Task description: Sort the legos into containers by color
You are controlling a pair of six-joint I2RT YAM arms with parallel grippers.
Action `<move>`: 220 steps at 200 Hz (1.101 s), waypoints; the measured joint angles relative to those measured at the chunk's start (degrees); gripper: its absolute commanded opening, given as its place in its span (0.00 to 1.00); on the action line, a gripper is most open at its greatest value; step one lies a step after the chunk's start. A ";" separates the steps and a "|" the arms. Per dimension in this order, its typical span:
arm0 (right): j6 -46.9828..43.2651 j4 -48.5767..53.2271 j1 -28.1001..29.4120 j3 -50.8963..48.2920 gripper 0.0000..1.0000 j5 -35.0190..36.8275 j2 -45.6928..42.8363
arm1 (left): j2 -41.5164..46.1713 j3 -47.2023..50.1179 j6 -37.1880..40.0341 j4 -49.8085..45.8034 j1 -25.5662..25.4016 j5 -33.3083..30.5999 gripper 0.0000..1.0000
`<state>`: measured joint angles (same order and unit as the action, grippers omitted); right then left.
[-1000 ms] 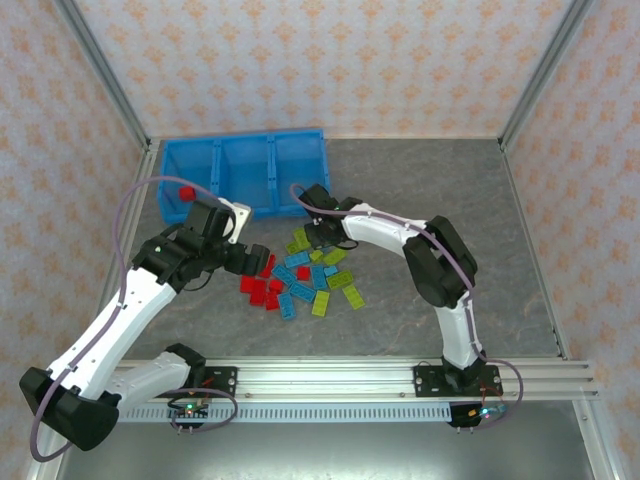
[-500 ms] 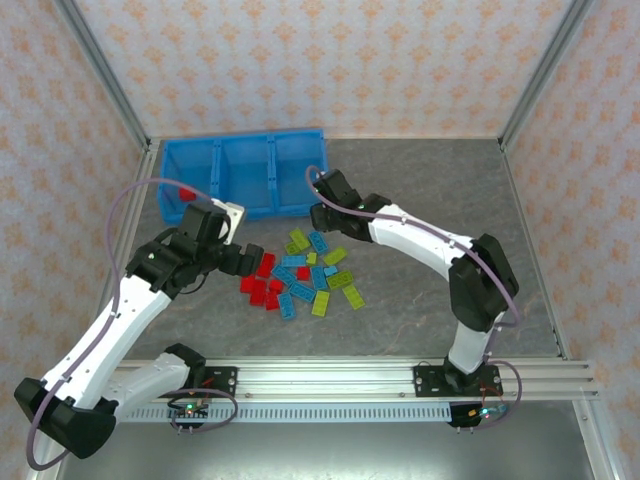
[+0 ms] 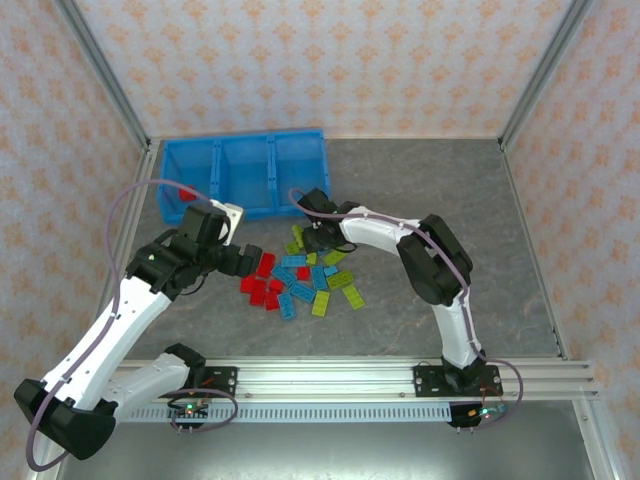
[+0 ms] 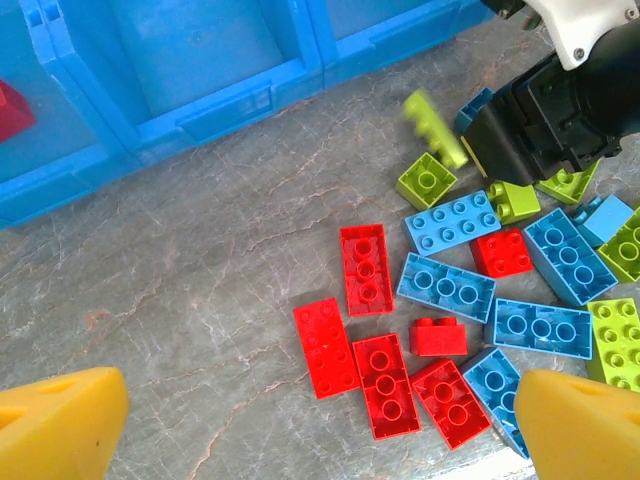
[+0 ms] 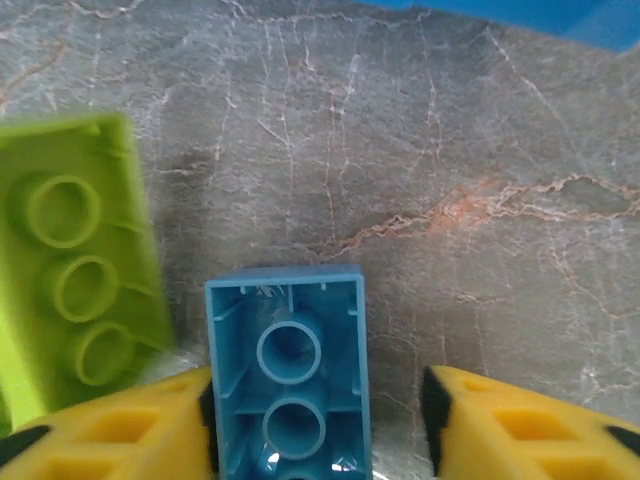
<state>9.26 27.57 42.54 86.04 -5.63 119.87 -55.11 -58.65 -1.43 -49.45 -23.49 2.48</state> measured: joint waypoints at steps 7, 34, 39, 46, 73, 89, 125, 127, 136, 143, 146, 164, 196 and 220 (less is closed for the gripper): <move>0.17 0.07 0.00 0.00 0.51 0.00 0.04 | 0.00 0.00 0.00 -0.02 0.00 -0.02 1.00; 0.31 0.09 0.00 0.02 0.40 0.07 0.04 | 0.00 0.00 0.00 0.00 0.00 -0.02 1.00; 0.42 0.11 0.00 0.02 0.38 0.09 0.02 | 0.00 0.00 0.00 0.00 0.00 -0.02 1.00; 0.57 0.11 0.00 0.02 0.36 0.24 0.02 | 0.00 0.00 0.00 0.00 0.07 -0.02 1.00; 1.14 -1.09 0.07 -2.12 0.30 1.22 -2.69 | 0.00 0.00 0.00 0.02 0.37 -0.11 1.00; 1.16 -2.91 0.42 -6.62 0.30 2.64 -9.01 | 0.02 0.00 0.00 0.07 0.42 -0.20 1.00; -0.26 -13.22 2.03 -9.84 0.31 5.53 -22.77 | 1.38 0.33 -0.02 0.87 2.05 -0.20 1.00; -0.35 -13.64 2.08 -9.53 0.31 5.77 -22.77 | 1.46 0.33 -0.02 0.87 2.19 -0.22 1.00; -0.90 -15.32 2.19 -6.99 0.30 7.02 -22.21 | 2.10 0.33 -0.04 0.96 2.73 -0.24 1.00; -1.33 -16.33 2.10 -4.15 0.30 8.17 -20.41 | 2.51 0.35 -0.04 1.09 3.06 -0.26 1.00; -1.51 -16.70 1.99 -2.43 0.29 8.85 -19.30 | 2.71 0.37 -0.04 1.20 3.23 -0.37 1.00; -2.38 -17.90 1.03 6.27 0.29 10.95 -11.15 | 3.67 0.72 -0.04 1.38 3.41 -1.03 1.00; -3.82 -15.41 -0.98 19.87 0.33 12.22 4.70 | 3.98 1.03 -0.04 1.46 3.41 -1.75 1.00; -5.01 -10.64 -1.77 29.09 0.45 11.80 13.77 | 3.98 1.03 -0.07 1.46 3.41 -2.12 1.00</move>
<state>4.25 16.93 40.77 115.13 6.17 133.64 -51.13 -57.63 -1.50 -47.99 -20.08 0.36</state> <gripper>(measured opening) 0.396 0.998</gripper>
